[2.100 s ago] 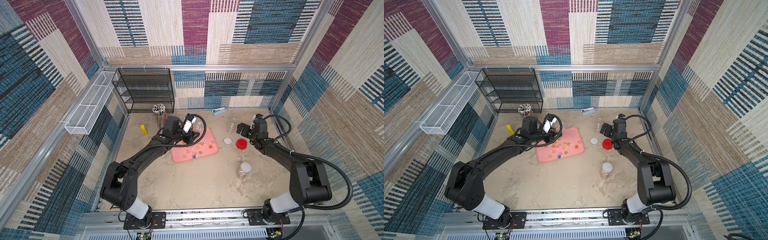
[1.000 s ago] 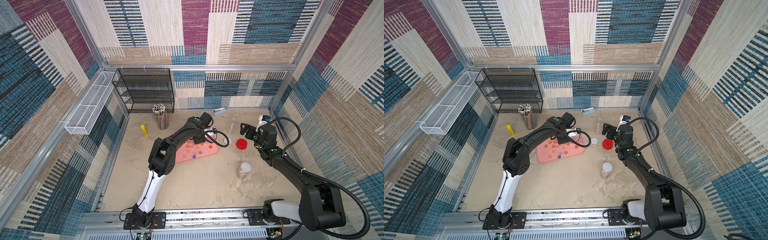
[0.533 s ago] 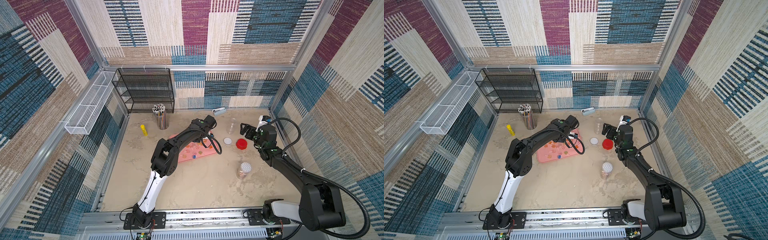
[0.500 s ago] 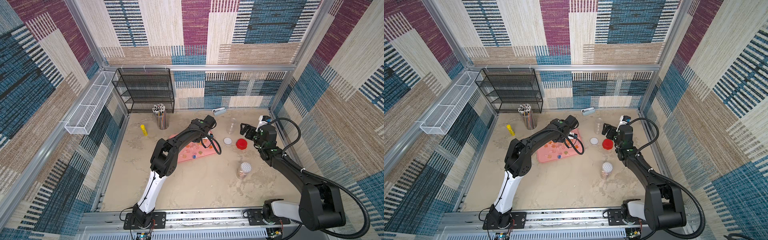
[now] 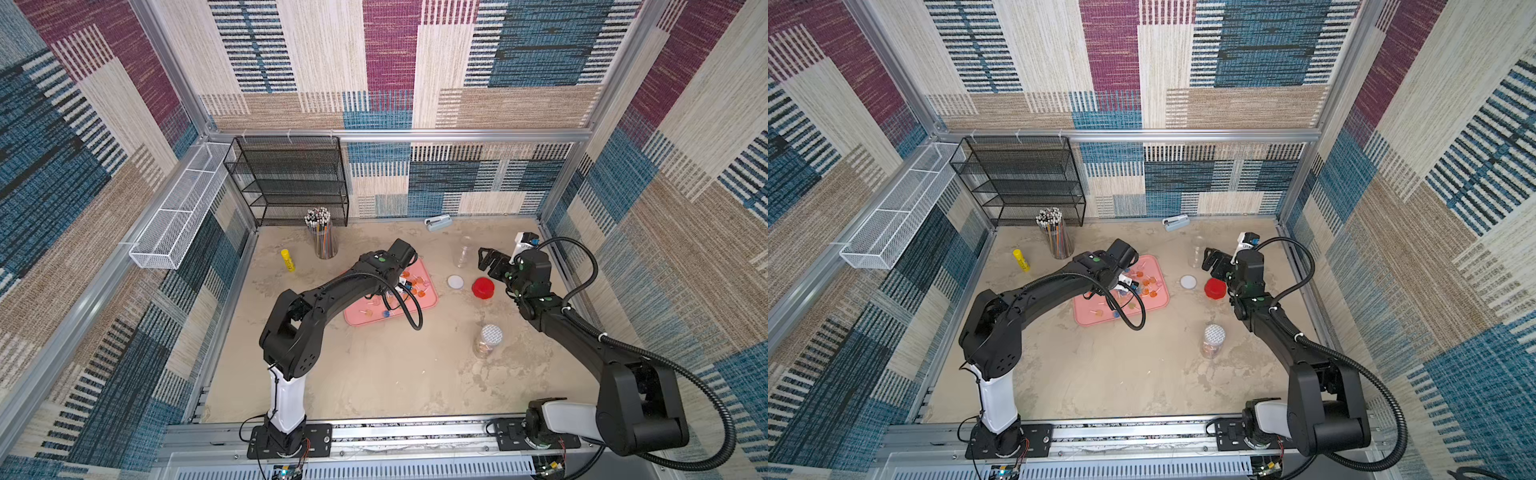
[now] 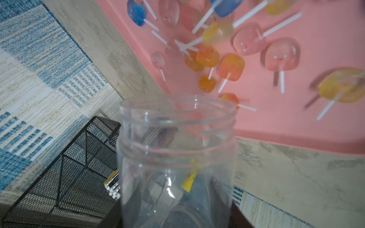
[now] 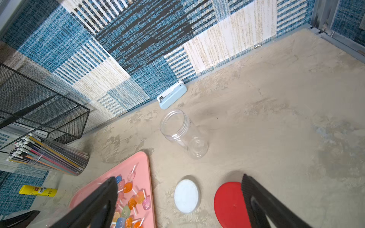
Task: Pour the candies out of the jar
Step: 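Pour the candies out of the jar onto the tray.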
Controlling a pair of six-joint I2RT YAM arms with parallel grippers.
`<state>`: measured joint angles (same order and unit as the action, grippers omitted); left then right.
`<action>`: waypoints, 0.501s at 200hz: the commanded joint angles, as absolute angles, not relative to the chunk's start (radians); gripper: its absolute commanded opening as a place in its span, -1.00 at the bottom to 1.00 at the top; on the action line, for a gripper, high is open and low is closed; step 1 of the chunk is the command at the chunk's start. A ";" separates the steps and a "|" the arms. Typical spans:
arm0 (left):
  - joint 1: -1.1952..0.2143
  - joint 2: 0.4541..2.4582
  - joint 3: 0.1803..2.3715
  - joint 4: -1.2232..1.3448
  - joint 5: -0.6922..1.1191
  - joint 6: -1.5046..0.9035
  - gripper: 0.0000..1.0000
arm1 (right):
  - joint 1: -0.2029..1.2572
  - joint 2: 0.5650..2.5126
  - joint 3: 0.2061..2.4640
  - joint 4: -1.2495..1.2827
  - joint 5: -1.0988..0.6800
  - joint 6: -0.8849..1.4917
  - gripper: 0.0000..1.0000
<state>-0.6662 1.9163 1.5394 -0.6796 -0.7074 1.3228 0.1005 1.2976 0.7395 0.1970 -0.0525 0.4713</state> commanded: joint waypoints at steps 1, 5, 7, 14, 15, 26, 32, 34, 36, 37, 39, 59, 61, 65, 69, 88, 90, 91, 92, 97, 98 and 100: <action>-0.661 1.893 1.522 -0.611 -0.712 1.403 -1.00 | 0.101 1.296 0.752 0.229 -0.058 0.484 0.99; -0.661 1.891 1.520 -0.611 -0.712 1.404 -1.00 | 0.102 1.297 0.753 0.227 -0.058 0.484 0.99; -0.661 1.891 1.521 -0.610 -0.712 1.404 -1.00 | 0.102 1.297 0.754 0.227 -0.058 0.484 0.99; -0.660 1.889 1.518 -0.606 -0.712 1.405 -1.00 | 0.101 1.296 0.755 0.227 -0.058 0.485 0.99; -0.659 1.888 1.518 -0.606 -0.711 1.406 -1.00 | 0.101 1.296 0.755 0.226 -0.059 0.485 0.99; -0.660 1.886 1.511 -0.599 -0.710 1.410 -1.00 | 0.102 1.294 0.754 0.225 -0.059 0.486 0.99; -0.657 1.886 1.509 -0.598 -0.709 1.412 -1.00 | 0.101 1.293 0.755 0.224 -0.058 0.486 0.99; -0.658 1.885 1.508 -0.599 -0.709 1.413 -1.00 | 0.102 1.292 0.755 0.225 -0.058 0.485 0.99; -0.658 1.885 1.507 -0.598 -0.708 1.413 -1.00 | 0.102 1.291 0.755 0.224 -0.058 0.486 0.99; -0.658 1.885 1.507 -0.598 -0.708 1.414 -1.00 | 0.101 1.290 0.755 0.224 -0.058 0.485 0.99; -0.658 1.885 1.506 -0.599 -0.707 1.415 -1.00 | 0.101 1.290 0.755 0.225 -0.058 0.485 0.99; -0.657 1.888 1.499 -0.595 -0.698 1.412 -1.00 | 0.101 1.290 0.757 0.221 -0.058 0.484 0.99; -0.657 1.888 1.499 -0.594 -0.697 1.413 -1.00 | 0.101 1.290 0.757 0.220 -0.058 0.484 0.99; -0.657 1.889 1.499 -0.592 -0.697 1.413 -1.00 | 0.101 1.290 0.759 0.218 -0.059 0.483 0.99; -0.657 1.889 1.497 -0.590 -0.698 1.412 -1.00 | 0.103 1.291 0.758 0.218 -0.061 0.483 0.99; -0.651 1.891 1.494 -0.577 -0.689 1.406 -1.00 | 0.102 1.289 0.762 0.217 -0.071 0.483 0.99; -0.649 1.890 1.494 -0.575 -0.686 1.403 -1.00 | 0.101 1.289 0.762 0.218 -0.073 0.483 0.99; -0.648 1.890 1.495 -0.574 -0.684 1.402 -1.00 | 0.101 1.289 0.762 0.218 -0.074 0.483 0.99; -0.648 1.891 1.496 -0.572 -0.683 1.400 -1.00 | 0.102 1.289 0.762 0.218 -0.075 0.483 0.99; -0.645 1.888 1.501 -0.570 -0.671 1.385 -1.00 | 0.102 1.288 0.763 0.217 -0.083 0.479 0.99; -0.645 1.888 1.504 -0.570 -0.667 1.381 -1.00 | 0.102 1.288 0.764 0.218 -0.086 0.479 0.99; -0.642 1.886 1.508 -0.571 -0.661 1.371 -1.00 | 0.101 1.288 0.764 0.218 -0.091 0.478 0.99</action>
